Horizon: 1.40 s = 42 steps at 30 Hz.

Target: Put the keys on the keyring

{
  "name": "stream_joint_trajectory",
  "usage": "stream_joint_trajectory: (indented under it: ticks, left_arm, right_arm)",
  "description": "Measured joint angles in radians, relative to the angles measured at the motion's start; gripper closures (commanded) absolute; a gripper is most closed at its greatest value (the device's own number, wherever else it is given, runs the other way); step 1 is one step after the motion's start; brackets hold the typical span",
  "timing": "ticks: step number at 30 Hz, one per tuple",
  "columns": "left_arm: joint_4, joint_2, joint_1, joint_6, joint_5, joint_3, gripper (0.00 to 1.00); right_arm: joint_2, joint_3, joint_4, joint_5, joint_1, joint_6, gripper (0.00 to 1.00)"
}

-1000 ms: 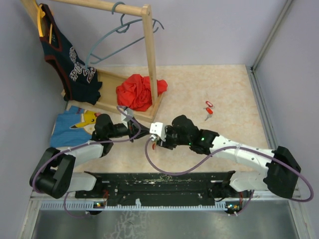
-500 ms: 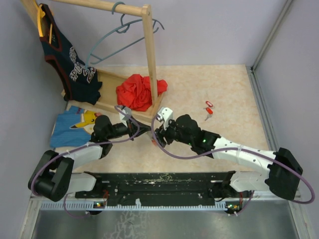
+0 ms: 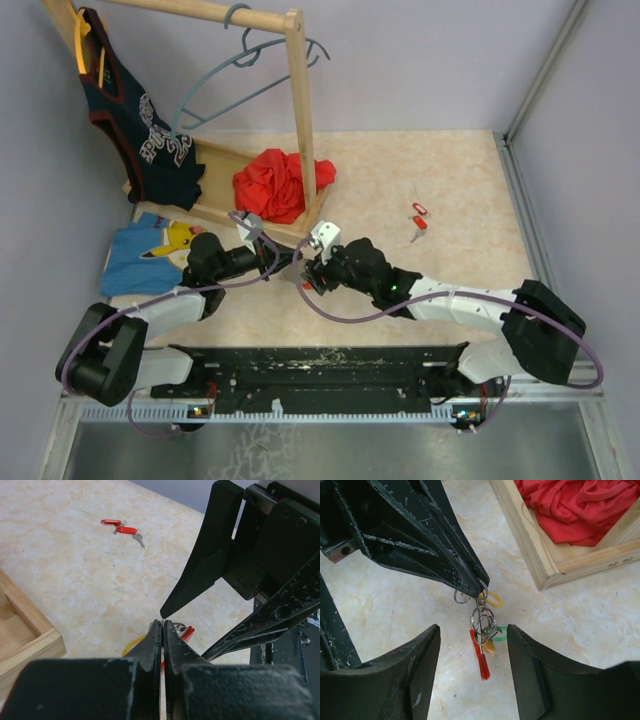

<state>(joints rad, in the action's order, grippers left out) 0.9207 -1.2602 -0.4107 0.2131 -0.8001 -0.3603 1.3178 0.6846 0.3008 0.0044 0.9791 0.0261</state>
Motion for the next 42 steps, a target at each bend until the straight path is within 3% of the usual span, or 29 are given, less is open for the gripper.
stream_joint_trajectory:
  ticks: [7,13,17,27,35,42]
  left_arm:
    - [0.000,0.000,-0.007,0.001,0.005,0.000,0.99]
    - [-0.002,0.000,-0.016,0.018,0.011,0.000,0.99]
    - [-0.034,0.012,-0.031,0.028,0.032,-0.005,0.93]
    - [-0.128,0.021,-0.167,0.078,0.127,-0.105,0.68]
    - [-0.172,0.163,-0.178,0.176,0.240,-0.096,0.64]
    - [-0.172,0.282,-0.178,0.352,0.376,0.034,0.62]
  right_arm:
    - [0.053,-0.024,0.075,-0.006,0.000,-0.037,0.60]
    - [0.079,-0.039,0.114,-0.018,0.000,-0.061,0.86]
    - [0.084,-0.053,0.147,-0.013,0.000,-0.066,0.97]
    - [0.086,-0.122,0.262,-0.013,0.001,-0.039,1.00]
    - [0.086,-0.188,0.370,0.020,0.001,-0.014,1.00]
    - [0.085,-0.242,0.460,0.060,0.001,0.020,1.00]
